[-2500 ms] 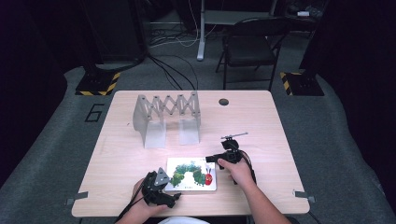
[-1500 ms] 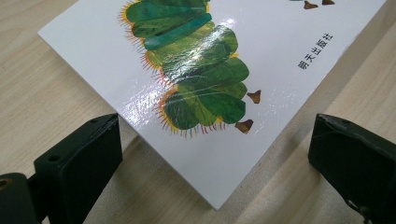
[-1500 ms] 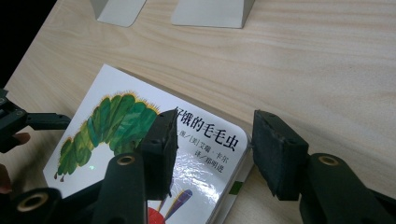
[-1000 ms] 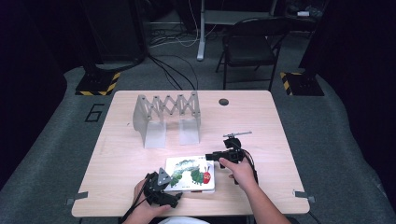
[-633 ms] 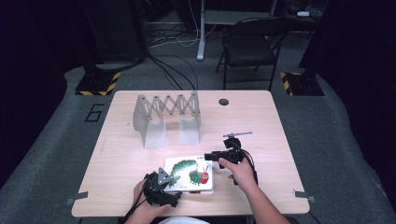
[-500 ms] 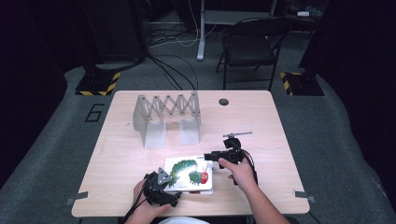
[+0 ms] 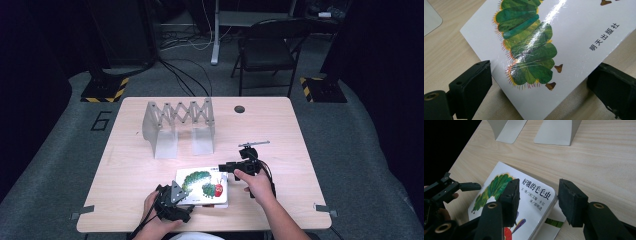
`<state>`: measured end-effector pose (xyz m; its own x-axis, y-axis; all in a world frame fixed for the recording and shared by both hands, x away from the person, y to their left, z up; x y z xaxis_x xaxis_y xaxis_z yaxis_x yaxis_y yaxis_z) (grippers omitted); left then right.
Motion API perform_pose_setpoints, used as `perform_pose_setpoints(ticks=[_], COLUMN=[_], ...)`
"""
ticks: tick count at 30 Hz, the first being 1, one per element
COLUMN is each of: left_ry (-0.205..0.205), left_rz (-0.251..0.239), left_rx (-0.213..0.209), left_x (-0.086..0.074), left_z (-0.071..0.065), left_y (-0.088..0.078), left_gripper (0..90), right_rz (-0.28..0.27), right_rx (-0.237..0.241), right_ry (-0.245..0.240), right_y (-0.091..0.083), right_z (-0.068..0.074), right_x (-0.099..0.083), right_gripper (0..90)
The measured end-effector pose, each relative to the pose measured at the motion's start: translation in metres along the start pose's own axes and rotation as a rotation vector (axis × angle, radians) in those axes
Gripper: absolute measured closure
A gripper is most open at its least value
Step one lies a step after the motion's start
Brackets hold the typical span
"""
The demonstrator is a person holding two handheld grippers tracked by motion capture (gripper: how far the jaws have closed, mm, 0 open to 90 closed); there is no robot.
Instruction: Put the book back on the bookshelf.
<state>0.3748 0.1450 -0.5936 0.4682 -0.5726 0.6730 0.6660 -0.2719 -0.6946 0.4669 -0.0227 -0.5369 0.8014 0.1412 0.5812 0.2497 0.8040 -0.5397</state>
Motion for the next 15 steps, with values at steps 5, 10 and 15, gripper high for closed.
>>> perform_pose_setpoints(ticks=[5,10,15], left_ry=[0.026,0.05,0.061], left_rz=[-0.014,-0.026,-0.04], left_rx=[-0.005,-0.003,0.009], left_x=[0.0009,0.0018,0.0025], left_z=[-0.0007,-0.001,-0.0007], left_y=[-0.0006,-0.001,-0.0011], left_gripper=[6.8,7.5,8.0], right_rz=[0.0,-0.002,-0.003], right_rx=[0.001,0.0,-0.002], right_ry=[0.0,0.002,0.005], right_y=[0.0002,0.0003,0.0], right_z=[-0.0003,-0.0005,-0.0001], right_x=[0.0,0.0003,0.0003], right_gripper=[52.3,52.3,52.3])
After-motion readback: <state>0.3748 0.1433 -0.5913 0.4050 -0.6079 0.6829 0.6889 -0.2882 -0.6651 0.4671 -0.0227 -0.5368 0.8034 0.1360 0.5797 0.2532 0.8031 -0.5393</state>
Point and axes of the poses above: each handheld gripper's, and its own axes: y roughly forward along the jaws, x roughly out of its top, z roughly to its left, the point moved 10 cm from there along y, roughly forward along the jaws, and after that the axes turned 9 degrees about x, right-handed, at the moved point
